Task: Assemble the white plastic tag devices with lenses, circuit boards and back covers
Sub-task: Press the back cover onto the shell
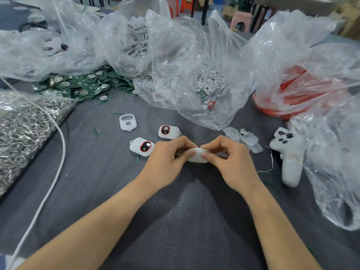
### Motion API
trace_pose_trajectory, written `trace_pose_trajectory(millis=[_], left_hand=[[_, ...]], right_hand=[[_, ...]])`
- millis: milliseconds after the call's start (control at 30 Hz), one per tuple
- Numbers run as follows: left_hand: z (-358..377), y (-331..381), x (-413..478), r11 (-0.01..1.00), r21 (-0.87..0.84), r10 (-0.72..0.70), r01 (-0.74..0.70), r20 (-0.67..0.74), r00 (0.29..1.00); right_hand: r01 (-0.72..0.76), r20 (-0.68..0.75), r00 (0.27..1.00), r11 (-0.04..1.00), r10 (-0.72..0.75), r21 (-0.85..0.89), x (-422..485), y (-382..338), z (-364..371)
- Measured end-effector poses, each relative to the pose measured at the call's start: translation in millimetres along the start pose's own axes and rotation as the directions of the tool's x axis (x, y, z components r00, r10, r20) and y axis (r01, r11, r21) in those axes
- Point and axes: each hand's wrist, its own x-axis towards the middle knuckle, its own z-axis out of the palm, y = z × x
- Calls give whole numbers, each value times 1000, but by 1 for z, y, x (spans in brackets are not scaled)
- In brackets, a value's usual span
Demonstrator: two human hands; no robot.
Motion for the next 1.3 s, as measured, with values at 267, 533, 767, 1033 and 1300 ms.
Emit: trace_pose_trajectory(millis=[267, 533, 767, 1033, 1300], left_hand=[[7, 3, 1, 942, -327, -101, 79, -51, 994], [8, 0, 2, 952, -300, -66, 56, -23, 998], [12, 8, 1, 878, -473, -107, 68, -56, 993], [11, 11, 1, 702, -703, -127, 116, 37, 991], [7, 11, 0, 832, -553, -66, 49, -9, 998]], right_hand=[[10, -32, 999, 973, -3, 232, 0, -11, 3], [44, -75, 997, 990, -34, 137, -3, -12, 8], [59, -119, 992, 977, -35, 205, -4, -14, 11], [65, -130, 991, 975, -38, 211, -5, -16, 14], [116, -107, 990, 976, -97, 186, -6, -14, 11]])
